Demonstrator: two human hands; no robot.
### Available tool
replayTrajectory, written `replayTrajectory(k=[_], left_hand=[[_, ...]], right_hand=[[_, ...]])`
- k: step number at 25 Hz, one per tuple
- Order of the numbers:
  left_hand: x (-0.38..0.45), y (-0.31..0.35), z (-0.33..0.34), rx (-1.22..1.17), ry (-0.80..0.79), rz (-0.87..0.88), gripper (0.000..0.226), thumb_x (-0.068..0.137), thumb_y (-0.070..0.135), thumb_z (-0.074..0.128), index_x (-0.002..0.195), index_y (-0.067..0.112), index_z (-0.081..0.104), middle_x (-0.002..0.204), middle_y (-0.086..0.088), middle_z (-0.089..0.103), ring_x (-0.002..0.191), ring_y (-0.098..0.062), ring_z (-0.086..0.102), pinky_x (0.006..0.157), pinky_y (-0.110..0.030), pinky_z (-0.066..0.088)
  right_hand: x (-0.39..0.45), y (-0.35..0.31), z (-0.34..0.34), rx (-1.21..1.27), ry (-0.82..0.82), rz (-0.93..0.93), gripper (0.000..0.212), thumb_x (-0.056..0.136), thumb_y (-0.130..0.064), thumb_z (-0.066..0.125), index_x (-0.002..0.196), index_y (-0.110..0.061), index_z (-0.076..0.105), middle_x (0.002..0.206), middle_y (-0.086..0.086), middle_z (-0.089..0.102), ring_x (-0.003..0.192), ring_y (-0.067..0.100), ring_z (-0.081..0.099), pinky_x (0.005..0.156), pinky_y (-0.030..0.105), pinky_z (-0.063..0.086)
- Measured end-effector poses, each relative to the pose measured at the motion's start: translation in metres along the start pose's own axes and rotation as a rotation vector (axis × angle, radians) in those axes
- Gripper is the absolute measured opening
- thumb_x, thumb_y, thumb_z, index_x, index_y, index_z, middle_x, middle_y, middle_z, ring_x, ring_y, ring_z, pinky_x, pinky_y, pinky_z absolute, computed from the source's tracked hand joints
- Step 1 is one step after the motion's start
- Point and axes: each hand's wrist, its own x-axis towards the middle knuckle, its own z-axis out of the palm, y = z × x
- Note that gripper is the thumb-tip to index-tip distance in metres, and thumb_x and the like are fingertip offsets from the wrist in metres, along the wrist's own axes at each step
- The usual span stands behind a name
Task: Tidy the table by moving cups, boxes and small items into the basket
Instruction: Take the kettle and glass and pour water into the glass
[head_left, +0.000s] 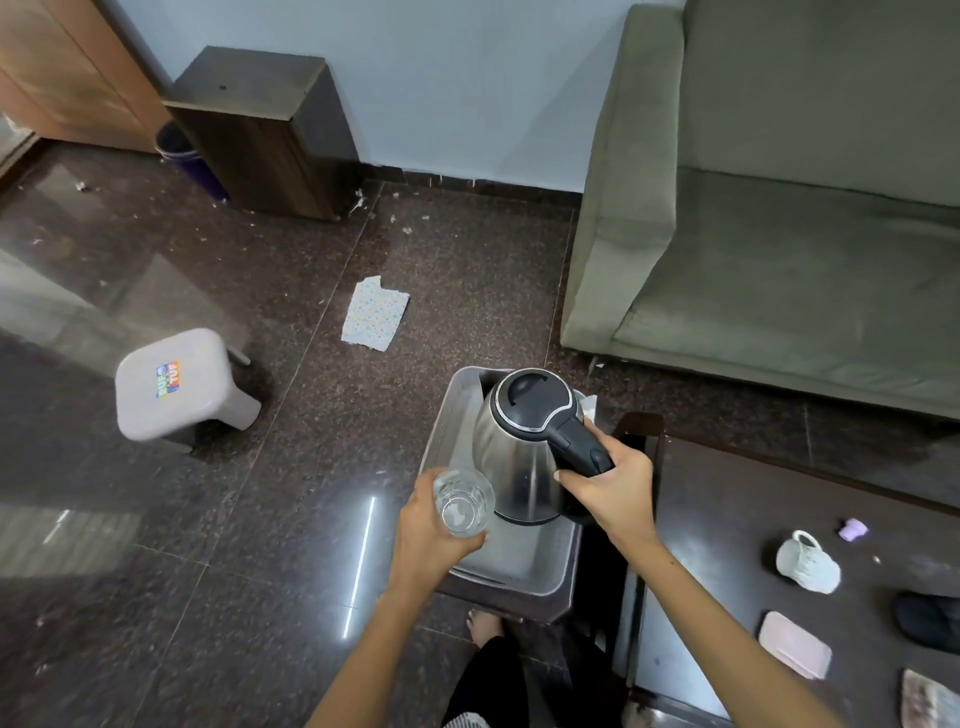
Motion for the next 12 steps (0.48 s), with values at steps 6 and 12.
replayTrajectory(k=[6, 12], left_hand=[[-0.045, 0.039, 0.040, 0.027, -0.002, 0.087, 0.085, 0.042, 0.025, 0.091, 0.113, 0.030, 0.045, 0.101, 0.010, 0.063, 0.092, -0.013, 0.061, 0.077, -0.020, 0.044], [-0.105, 0.064, 0.118, 0.043, -0.013, 0.116, 0.087, 0.036, 0.038, 0.089, 0.108, 0.034, 0.042, 0.097, 0.002, 0.065, 0.087, -0.021, 0.064, 0.077, -0.035, 0.053]], right_hand=[[-0.046, 0.017, -0.094, 0.009, 0.063, -0.008, 0.071, 0.058, 0.004, 0.078, 0.125, -0.011, 0.060, 0.083, -0.006, 0.071, 0.068, -0.014, 0.057, 0.068, 0.004, 0.045], [-0.101, 0.065, -0.202, -0.051, 0.088, 0.029, 0.070, 0.059, 0.000, 0.076, 0.126, -0.012, 0.059, 0.070, 0.003, 0.071, 0.057, -0.007, 0.052, 0.064, 0.013, 0.046]])
